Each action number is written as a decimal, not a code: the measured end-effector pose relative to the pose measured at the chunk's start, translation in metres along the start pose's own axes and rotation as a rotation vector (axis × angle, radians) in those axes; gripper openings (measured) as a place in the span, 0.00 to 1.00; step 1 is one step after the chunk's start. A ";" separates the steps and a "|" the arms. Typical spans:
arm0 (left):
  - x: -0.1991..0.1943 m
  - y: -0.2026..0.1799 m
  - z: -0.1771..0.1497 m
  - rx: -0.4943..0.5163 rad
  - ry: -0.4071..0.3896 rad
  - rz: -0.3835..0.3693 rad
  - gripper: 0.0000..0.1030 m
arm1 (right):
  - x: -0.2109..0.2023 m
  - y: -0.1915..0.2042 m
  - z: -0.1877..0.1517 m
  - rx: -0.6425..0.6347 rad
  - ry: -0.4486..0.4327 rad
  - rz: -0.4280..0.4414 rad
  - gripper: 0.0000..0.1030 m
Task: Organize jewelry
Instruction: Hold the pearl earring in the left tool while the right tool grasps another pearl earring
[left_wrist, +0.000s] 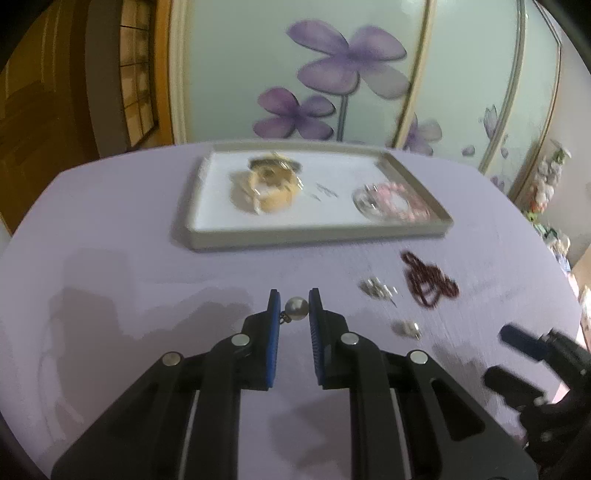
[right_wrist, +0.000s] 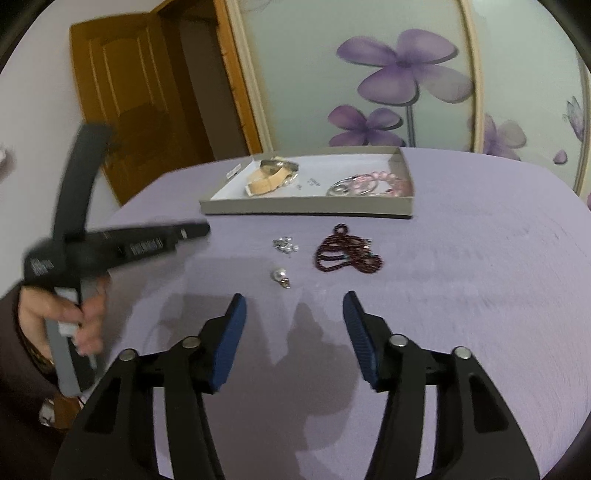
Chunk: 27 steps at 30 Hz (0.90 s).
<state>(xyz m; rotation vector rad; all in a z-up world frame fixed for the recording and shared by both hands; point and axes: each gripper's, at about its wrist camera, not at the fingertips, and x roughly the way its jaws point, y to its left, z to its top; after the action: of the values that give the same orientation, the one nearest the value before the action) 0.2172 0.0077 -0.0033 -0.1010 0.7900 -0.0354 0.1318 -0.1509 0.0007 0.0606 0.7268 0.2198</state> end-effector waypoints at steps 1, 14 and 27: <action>-0.002 0.005 0.004 -0.006 -0.010 0.002 0.15 | 0.006 0.003 0.003 -0.011 0.017 -0.005 0.46; -0.009 0.039 0.039 -0.039 -0.072 -0.005 0.15 | 0.047 0.020 0.021 -0.064 0.128 -0.030 0.31; -0.003 0.047 0.042 -0.050 -0.068 -0.007 0.15 | 0.064 0.023 0.026 -0.088 0.169 -0.066 0.29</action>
<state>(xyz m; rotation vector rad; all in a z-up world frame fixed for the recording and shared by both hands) 0.2447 0.0578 0.0236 -0.1516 0.7229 -0.0182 0.1914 -0.1141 -0.0186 -0.0667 0.8850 0.1956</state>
